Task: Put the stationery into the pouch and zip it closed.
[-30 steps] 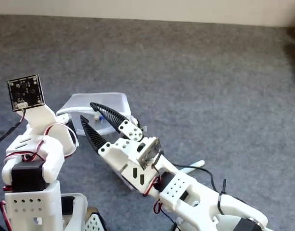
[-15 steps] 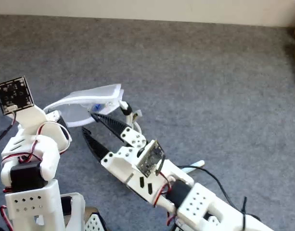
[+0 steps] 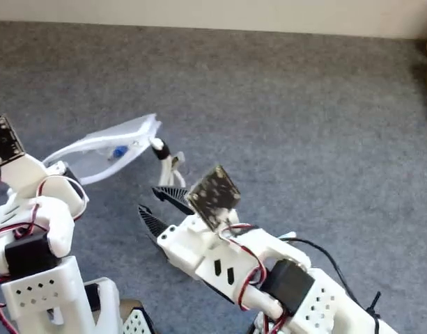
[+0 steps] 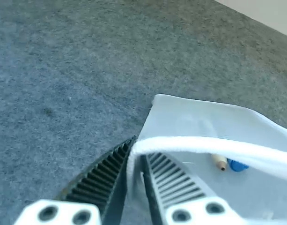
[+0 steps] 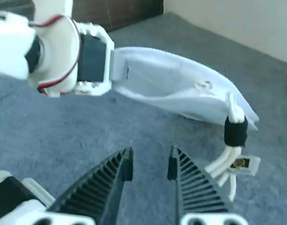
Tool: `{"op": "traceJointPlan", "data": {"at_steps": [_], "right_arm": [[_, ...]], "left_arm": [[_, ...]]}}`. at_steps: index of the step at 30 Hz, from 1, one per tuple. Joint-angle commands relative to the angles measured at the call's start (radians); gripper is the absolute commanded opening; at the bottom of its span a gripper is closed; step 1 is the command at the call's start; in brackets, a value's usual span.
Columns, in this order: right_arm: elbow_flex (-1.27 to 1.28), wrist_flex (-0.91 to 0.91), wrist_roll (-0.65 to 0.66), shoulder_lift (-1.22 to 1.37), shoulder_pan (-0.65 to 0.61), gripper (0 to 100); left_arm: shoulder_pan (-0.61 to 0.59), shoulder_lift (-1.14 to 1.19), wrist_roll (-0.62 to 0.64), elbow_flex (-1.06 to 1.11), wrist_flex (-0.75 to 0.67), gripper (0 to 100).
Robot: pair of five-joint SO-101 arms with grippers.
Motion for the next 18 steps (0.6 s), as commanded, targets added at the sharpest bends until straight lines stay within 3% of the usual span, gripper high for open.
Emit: {"op": "traceJointPlan", "data": {"at_steps": [1,18], "right_arm": [[-0.071,0.038,-0.012,0.108,-0.012,11.9],[-0.077,0.142,-0.012,0.421,-0.076,11.9]], "left_arm": [[-0.039,-0.004,0.018,-0.002,-0.025,1],[-0.088,0.001,0.034,-0.001,-0.028,1]]}}
